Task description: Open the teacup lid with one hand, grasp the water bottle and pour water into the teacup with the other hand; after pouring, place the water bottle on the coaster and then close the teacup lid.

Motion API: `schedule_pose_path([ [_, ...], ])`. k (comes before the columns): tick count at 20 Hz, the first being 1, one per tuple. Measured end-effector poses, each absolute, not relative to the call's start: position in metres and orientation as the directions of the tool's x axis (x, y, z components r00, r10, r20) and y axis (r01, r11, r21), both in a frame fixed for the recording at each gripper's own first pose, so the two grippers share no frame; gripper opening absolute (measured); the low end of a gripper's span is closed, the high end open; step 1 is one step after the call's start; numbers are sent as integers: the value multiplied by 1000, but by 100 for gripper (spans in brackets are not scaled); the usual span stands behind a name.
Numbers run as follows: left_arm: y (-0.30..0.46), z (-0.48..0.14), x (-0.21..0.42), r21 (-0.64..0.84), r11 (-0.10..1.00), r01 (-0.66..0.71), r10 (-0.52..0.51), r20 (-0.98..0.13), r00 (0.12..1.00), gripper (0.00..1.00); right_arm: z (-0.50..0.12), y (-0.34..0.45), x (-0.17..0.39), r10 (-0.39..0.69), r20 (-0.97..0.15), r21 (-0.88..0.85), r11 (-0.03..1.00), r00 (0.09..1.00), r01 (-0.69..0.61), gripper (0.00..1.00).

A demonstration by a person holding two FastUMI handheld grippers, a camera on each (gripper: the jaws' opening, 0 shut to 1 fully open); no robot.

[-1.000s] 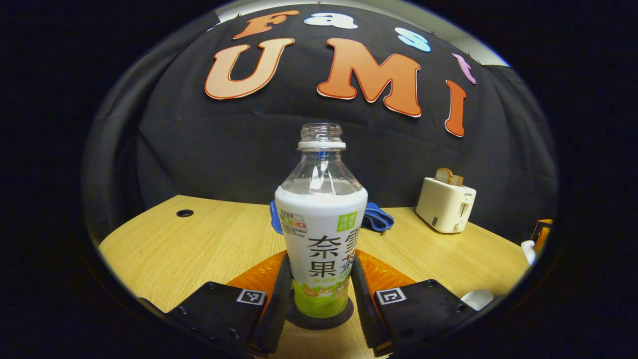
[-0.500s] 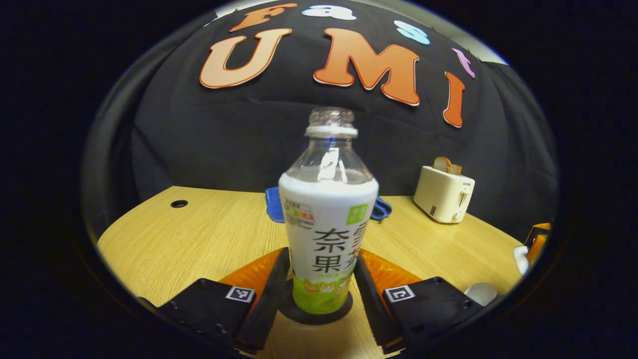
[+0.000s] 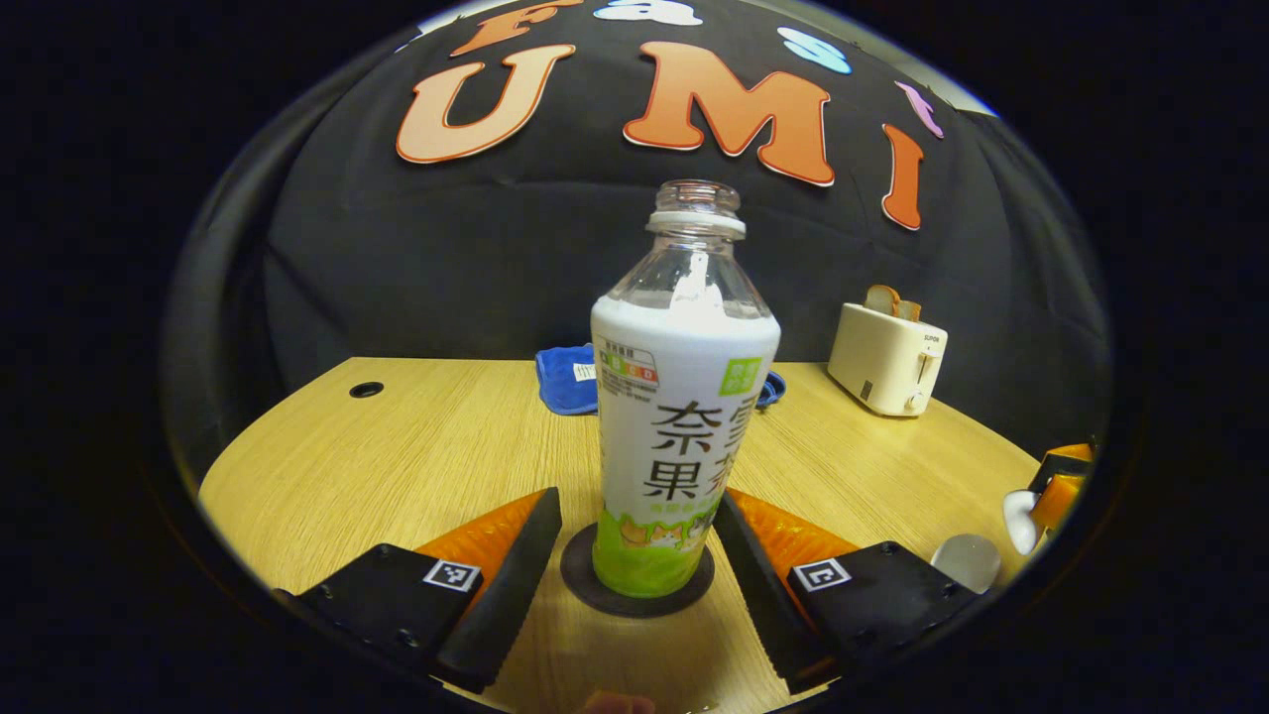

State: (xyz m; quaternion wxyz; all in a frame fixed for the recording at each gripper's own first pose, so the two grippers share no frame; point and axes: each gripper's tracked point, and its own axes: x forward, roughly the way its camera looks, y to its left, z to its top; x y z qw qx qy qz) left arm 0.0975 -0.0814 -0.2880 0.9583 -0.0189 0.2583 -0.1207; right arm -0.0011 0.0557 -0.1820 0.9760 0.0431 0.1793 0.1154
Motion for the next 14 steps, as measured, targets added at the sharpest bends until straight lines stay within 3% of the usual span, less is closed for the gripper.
schedule_pose_path([
  [14,-66,-254,59,-49,979,196,-199,-426,883,97,-225,66,-2,240,-410,111,971,880,-213,23],
])
